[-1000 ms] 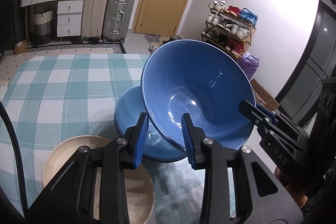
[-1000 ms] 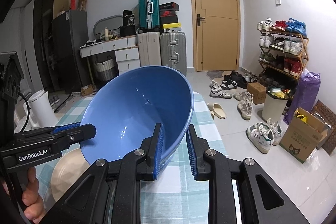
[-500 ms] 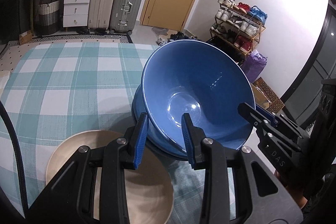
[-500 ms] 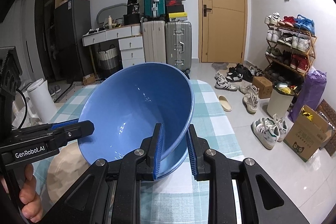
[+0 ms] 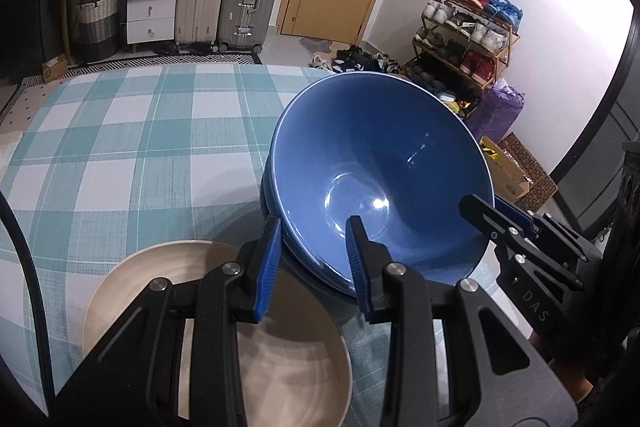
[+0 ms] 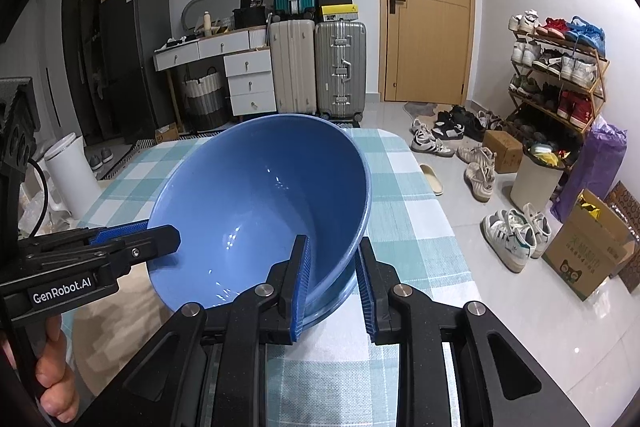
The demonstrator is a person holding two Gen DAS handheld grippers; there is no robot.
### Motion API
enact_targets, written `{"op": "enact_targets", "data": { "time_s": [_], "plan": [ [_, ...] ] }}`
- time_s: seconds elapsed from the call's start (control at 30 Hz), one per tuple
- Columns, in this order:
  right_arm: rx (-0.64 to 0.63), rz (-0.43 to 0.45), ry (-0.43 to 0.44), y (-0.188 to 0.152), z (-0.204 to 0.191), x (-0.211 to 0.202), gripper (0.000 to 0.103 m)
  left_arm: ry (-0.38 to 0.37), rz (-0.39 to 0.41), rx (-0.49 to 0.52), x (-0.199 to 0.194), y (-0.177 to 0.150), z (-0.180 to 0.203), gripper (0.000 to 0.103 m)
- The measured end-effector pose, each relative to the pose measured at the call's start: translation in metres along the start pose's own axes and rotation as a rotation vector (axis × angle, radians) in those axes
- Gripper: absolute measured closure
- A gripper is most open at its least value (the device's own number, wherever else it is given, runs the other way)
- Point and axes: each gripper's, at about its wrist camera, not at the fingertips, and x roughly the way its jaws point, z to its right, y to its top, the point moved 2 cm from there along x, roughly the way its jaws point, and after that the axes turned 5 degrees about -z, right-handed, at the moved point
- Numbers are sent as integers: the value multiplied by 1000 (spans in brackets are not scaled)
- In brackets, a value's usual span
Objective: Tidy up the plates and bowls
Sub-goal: 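Lower the blue bowl into the nested bowls and open both grippers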
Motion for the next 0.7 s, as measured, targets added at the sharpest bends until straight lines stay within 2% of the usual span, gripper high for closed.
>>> {"op": "enact_targets", "data": {
  "time_s": [0.7],
  "plan": [
    [-3, -40, 4, -6, 7, 21, 79, 50, -25, 32, 22, 1, 0, 74]
  ]
}}
